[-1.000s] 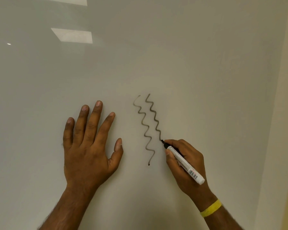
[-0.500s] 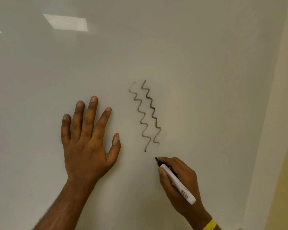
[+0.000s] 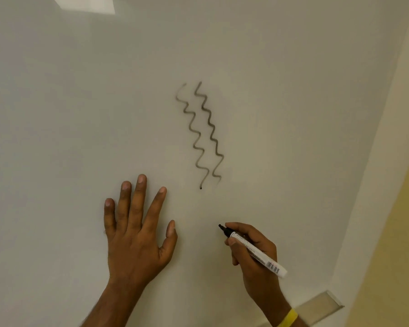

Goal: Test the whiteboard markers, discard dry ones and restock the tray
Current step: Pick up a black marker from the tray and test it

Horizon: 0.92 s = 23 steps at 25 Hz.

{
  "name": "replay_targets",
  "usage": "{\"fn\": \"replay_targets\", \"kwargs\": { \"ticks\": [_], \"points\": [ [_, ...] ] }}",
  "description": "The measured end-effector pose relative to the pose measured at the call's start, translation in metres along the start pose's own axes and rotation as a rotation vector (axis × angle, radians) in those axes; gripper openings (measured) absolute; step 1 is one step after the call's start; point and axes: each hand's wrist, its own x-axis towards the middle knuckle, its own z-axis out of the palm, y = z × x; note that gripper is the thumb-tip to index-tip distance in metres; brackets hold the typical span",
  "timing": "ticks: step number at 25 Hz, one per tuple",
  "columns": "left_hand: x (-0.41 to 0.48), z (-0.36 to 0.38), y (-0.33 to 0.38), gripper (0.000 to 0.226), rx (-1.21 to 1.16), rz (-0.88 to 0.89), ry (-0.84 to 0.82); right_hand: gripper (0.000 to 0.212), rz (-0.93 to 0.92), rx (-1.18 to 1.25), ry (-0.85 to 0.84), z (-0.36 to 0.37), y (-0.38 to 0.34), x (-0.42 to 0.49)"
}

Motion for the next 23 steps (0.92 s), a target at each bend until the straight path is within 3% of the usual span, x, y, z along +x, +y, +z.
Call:
{"fn": "replay_targets", "kwargs": {
  "ticks": [8,16,23],
  "points": [
    [-0.117,0.009,0.050,0.065,-0.219,0.034,-0.288,0.013,0.183,0.151,0.007,-0.025,0.033,-0.042],
    [-0.214,0.024,0.079,0.066,-0.313,0.085,-0.757,0.003,0.505,0.138,0.089,-0.053,0.085,-0.090],
    [-0.285,0.044,0.092,0.062,-0.353,0.024,-1.156,0.008,0.739,0.081,0.138,-0.068,0.130,-0.130]
  ]
}}
